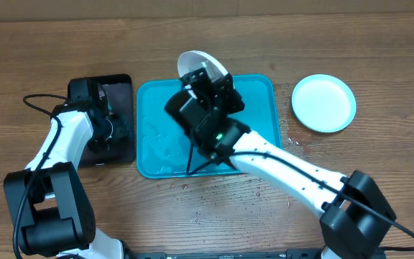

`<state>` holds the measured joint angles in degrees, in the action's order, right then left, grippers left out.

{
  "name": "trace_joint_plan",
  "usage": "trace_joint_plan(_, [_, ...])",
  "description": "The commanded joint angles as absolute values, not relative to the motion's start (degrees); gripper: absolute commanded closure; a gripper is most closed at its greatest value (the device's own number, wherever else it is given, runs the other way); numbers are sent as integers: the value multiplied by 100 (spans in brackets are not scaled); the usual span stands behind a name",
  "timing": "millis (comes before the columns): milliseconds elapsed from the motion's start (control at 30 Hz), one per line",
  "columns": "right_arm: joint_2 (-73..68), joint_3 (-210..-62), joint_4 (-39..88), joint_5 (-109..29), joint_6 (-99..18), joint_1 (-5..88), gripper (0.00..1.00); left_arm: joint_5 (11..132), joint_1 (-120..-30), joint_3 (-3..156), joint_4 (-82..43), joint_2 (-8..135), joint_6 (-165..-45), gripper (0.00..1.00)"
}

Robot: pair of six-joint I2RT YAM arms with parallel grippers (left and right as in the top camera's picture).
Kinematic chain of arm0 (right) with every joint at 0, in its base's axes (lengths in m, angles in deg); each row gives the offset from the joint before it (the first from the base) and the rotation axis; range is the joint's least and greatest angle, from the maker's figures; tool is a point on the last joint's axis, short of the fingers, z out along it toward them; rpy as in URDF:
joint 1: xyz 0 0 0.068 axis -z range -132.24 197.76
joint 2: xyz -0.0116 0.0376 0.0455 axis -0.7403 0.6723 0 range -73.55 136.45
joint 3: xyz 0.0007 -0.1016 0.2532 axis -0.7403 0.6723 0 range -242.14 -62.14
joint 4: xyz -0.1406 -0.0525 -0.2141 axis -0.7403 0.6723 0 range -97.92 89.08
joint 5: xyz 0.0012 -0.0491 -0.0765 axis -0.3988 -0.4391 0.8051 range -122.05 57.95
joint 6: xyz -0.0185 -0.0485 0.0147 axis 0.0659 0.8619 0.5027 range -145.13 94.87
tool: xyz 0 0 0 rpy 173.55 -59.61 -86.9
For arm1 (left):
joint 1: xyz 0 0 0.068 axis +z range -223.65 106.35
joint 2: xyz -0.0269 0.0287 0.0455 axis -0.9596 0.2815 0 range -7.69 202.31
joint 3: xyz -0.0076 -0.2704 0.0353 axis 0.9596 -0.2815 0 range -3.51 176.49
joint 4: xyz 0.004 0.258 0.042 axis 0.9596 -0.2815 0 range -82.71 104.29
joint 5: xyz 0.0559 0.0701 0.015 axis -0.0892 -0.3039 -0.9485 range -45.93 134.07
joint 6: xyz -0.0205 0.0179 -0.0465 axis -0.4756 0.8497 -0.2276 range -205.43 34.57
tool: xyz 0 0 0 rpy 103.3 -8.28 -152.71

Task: Clean dirty plates on tray and stack at the side
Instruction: 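Carry the white plate right and stack it on the plate pile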

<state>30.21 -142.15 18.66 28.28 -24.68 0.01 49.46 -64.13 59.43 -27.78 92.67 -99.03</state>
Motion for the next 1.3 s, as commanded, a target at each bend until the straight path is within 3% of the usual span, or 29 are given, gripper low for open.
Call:
trace_joint_plan(0, [2792,-14361,2175,1556,-3602,665,96,4987,-6398,6061,-2797,9195,-9958,32])
trace_joint_plan(167, [2792,-14359,2765,-72,-4732,1835,96,4985,-6398,6061,-2791,9195,-9958,32])
trace_joint_plan(400, [2816,-14359,3090,-3211,-5167,4298,96,4985,-6398,6061,-2788,9195,-9956,32])
trace_joint_plan(633, [2912,-14243,3528,-3648,-5213,5861,96,4983,-6398,6061,-2788,9195,-9956,32])
trace_joint_plan(867, [2912,-13867,3593,-3733,-5170,6648,96,4985,-6398,6061,-2784,9195,-9956,32])
trace_joint_plan(1200, [2912,-13459,3639,-3733,-5152,6689,96,4985,-6398,6061,-2788,9195,-9956,33])
trace_joint_plan(1233, [2912,-13452,3643,-3757,-5152,6689,92,4983,-6398,6061,-2788,9195,-9956,32])
trace_joint_plan(1267, [2912,-13452,3633,-3832,-5152,6689,80,4959,-6398,6061,-2782,9195,-9958,34])
